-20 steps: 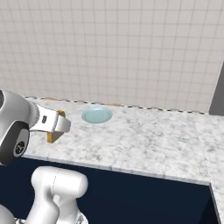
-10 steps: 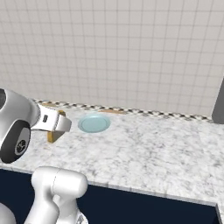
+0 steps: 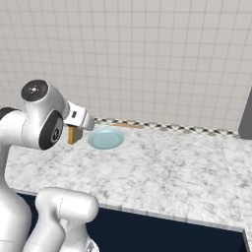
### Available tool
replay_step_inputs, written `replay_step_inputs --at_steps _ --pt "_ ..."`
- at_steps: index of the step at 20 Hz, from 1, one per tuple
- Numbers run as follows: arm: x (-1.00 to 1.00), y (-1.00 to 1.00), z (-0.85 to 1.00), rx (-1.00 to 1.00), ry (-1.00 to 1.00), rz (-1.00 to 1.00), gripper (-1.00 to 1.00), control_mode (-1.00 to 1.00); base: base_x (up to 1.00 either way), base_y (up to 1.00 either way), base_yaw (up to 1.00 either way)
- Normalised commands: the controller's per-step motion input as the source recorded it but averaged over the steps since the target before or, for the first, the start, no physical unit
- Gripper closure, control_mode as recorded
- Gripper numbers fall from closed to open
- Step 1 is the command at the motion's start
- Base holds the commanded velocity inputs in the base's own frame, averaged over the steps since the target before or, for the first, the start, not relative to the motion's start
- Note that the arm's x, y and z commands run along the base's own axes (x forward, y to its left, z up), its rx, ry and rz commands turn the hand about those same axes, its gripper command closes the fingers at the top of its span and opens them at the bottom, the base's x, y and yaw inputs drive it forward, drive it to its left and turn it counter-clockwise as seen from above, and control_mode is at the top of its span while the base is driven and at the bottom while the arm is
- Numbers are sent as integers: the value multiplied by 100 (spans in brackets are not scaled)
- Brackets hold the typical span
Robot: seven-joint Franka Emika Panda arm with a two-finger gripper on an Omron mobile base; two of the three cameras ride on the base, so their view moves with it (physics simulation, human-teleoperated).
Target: Start the toaster. Once the lever pops up, take the bread to the plate on the dining counter.
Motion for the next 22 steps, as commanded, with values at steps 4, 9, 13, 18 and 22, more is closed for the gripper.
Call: replay_step_inputs --at_steps 4,9,13,18,22 --pt "100 0 -28 10 13 3 100 -100 0 0 0" --pt "95 -1 -46 17 21 4 100 -100 0 0 0" --pt "95 0 -35 14 13 4 100 -100 0 0 0" --pt "76 0 -32 7 7 1 100 -100 0 0 0" --pt "65 0 -28 1 10 0 100 -100 0 0 0"
